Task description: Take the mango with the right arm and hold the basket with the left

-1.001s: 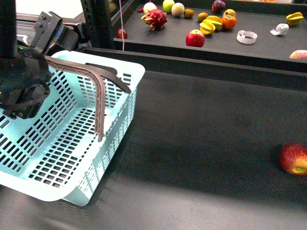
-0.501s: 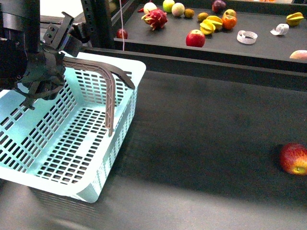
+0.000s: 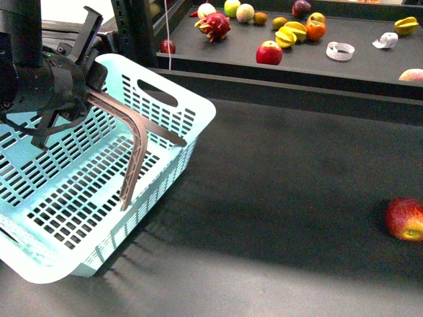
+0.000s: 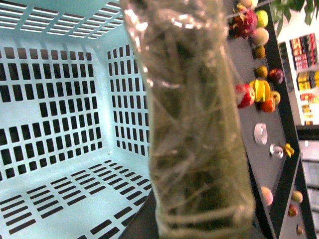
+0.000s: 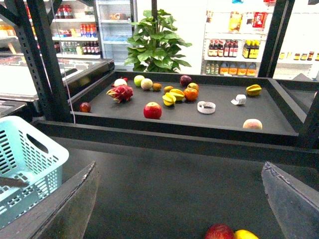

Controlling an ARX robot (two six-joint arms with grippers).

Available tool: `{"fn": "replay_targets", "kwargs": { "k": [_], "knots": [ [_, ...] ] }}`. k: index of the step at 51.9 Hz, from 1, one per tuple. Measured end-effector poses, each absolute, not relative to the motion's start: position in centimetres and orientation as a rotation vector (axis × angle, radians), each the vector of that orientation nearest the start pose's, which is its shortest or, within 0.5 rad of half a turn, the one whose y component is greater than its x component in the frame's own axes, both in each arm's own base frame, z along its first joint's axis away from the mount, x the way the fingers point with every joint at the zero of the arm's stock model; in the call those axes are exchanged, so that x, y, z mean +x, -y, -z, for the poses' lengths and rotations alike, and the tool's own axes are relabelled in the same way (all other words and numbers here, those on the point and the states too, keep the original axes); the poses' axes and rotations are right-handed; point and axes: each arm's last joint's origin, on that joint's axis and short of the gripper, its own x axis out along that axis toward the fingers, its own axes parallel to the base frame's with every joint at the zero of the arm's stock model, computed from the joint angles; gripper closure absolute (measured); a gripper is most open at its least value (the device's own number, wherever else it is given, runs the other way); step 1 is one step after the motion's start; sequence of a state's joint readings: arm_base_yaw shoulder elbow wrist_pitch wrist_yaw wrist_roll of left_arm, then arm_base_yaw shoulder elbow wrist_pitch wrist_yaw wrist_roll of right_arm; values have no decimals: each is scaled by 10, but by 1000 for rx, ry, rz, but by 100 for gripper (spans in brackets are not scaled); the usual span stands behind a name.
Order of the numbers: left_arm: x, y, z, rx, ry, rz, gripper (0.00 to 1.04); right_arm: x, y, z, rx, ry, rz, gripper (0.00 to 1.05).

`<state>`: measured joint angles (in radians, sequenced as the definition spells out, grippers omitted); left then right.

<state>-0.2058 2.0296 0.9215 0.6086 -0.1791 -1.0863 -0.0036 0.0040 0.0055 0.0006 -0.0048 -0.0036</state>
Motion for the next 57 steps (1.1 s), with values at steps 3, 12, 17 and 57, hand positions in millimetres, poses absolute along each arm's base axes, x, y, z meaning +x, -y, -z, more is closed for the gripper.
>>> {"fn": "replay_targets", "kwargs": {
  "k": [3,12,17,57],
  "knots": [
    [368,79,-106,-915,-473,-162,100,98,0,-165,-4,2,-1,8],
    [343,102,-124,-749,-510,82,100,98,0,-165,-4,2,-1,8],
    [332,116,-135,-677,-476,199,100,98,0,-165,-4,2,-1,8],
    [288,193,-127,-384,-403,712,100,98,0,-165,-4,2,-2,8]
  ]
}}
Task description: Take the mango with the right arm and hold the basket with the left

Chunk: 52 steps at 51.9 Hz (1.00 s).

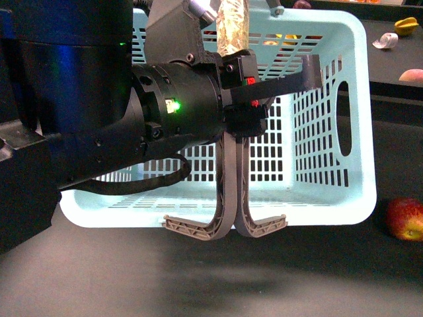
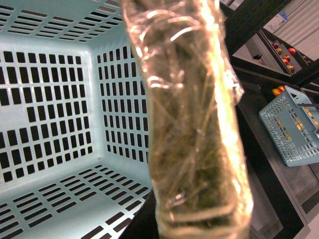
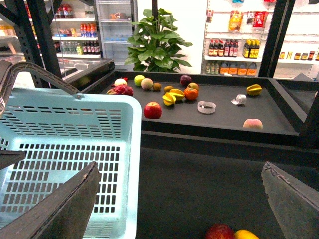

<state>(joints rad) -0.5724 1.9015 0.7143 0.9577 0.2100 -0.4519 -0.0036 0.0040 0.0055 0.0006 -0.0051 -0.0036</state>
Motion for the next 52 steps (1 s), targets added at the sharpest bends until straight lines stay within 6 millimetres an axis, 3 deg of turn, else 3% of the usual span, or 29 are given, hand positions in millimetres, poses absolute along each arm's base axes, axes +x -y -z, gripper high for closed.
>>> {"fn": "replay_targets", "kwargs": {
  "k": [42,52],
  "knots": [
    [287,195,-125,-372,-411,698,100,98,0,-165,-4,1,2,8],
    [287,195,-125,-371,-412,700,100,113,10,-159,59,-136,95,8]
  ]
}}
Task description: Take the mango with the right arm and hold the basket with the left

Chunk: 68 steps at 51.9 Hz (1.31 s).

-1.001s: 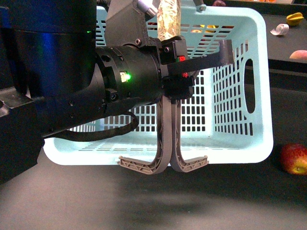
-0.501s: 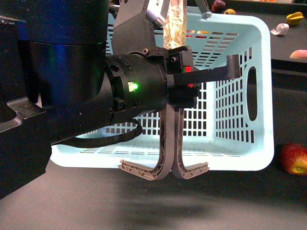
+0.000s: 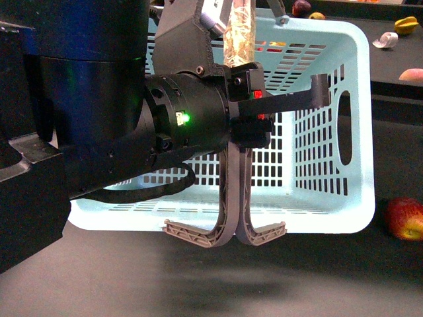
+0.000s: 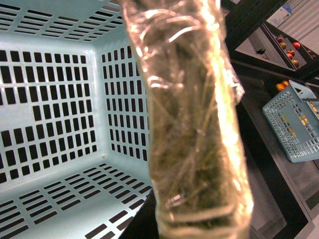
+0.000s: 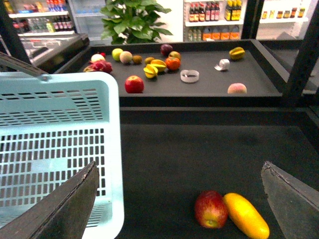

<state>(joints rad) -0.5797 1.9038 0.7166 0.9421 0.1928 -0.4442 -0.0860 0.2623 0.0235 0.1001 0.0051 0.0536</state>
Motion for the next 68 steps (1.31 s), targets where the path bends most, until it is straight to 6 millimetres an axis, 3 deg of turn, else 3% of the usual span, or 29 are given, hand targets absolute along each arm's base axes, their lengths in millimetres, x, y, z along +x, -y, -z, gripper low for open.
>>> {"fn": "replay_targets", "kwargs": {
  "k": [11,17,21,41,68],
  "knots": [
    [287,195,-125,-371,-412,702,100,164,46,-143,60,-189,192,8],
    [287,195,-125,-373,-412,699,100,188,62,-125,40,-238,229,8],
    [287,195,-125,-370,-410,698,100,204,76,-101,32,-313,273,8],
    [287,195,-125,-370,-410,701,100,241,122,2,80,-715,253,8],
    [287,195,-125,-369,-410,701,100,300,163,61,86,-885,261,8]
  ]
}}
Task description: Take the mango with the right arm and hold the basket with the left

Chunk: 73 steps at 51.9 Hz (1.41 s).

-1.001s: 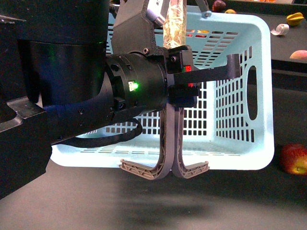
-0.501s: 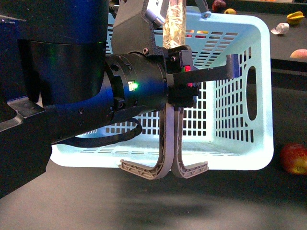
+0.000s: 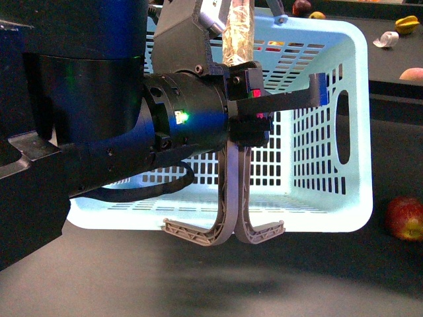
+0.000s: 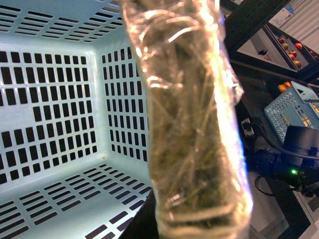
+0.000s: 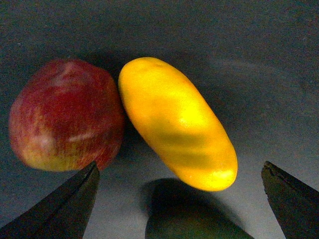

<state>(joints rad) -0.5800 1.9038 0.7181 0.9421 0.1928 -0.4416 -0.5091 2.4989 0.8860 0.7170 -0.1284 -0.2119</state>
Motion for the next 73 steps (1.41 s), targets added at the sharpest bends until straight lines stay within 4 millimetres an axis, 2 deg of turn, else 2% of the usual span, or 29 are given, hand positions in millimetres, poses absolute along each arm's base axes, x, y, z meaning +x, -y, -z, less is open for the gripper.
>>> {"fn": "replay_targets", "kwargs": {
  "k": [18,42,64,68,73],
  "knots": [
    [287,195,-125,-369,-410,701,100,333,177,81,74,-918,297,8],
    [287,195,-125,-369,-410,701,100,345,178,106,64,-964,324,8],
    [287,195,-125,-369,-410,701,100,356,179,114,63,-963,331,8],
    [287,195,-125,-369,-410,701,100,356,179,116,64,-965,332,15],
    [287,195,-125,-369,-410,701,100,355,178,118,65,-970,331,29]
  ]
}}
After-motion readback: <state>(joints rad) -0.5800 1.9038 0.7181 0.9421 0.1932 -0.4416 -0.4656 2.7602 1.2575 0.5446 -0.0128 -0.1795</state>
